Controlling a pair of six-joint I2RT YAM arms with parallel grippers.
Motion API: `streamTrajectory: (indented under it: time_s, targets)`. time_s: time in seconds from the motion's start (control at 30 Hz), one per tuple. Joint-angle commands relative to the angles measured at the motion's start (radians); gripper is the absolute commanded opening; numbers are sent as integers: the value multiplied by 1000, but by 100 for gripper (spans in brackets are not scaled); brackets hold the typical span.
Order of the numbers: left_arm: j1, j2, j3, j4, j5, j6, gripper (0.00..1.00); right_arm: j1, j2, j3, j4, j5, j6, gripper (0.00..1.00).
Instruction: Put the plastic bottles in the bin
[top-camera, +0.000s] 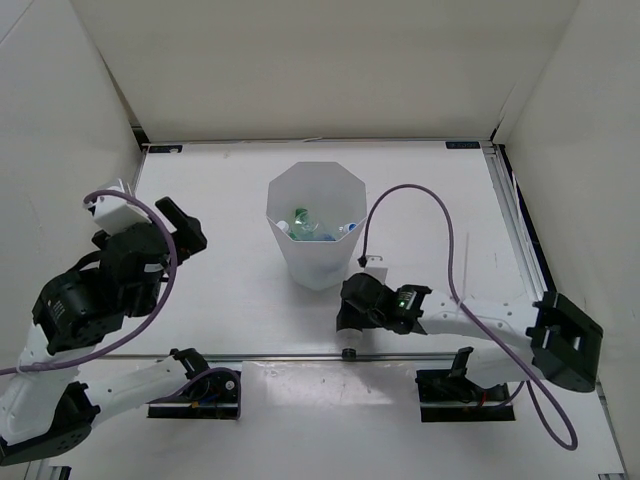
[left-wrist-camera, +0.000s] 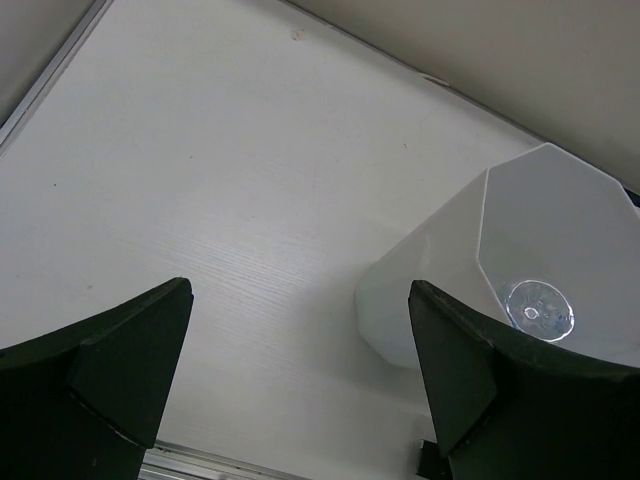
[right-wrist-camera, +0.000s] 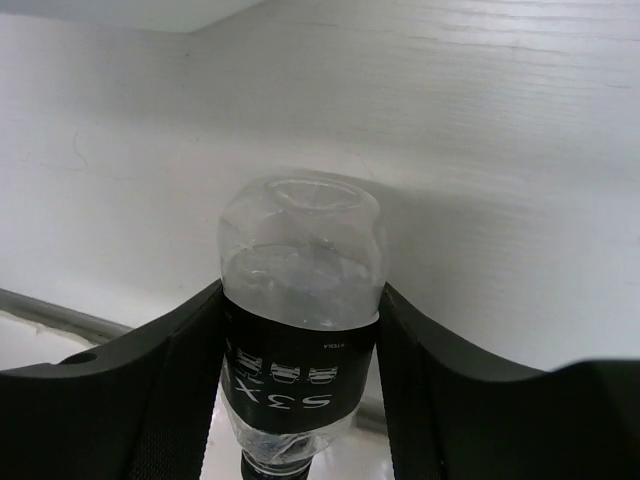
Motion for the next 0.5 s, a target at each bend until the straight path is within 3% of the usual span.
streamTrajectory:
  time_s: [0.0, 0.1, 0.27, 0.33, 0.37, 0.47]
  targets:
    - [1, -17, 0, -77, -12, -3, 100, 17, -94, 82, -215, 62, 33, 47]
    - [1, -35, -35, -77, -23, -44, 100, 65, -226, 179, -380, 104, 42, 37]
    - [1, -87, -137, -77, -33, -130, 100, 119, -350, 499, -485, 215, -92, 37]
    - [1, -118, -225, -77, -23, -165, 100, 119, -274, 717, -484, 343, -201, 36]
    - [1, -129, -257, -77, -14, -179, 100, 97, -239, 786, -461, 376, -355, 35]
    - [1, -161, -351, -77, 17, -220, 100, 13, -67, 1027, -350, 395, -578, 35]
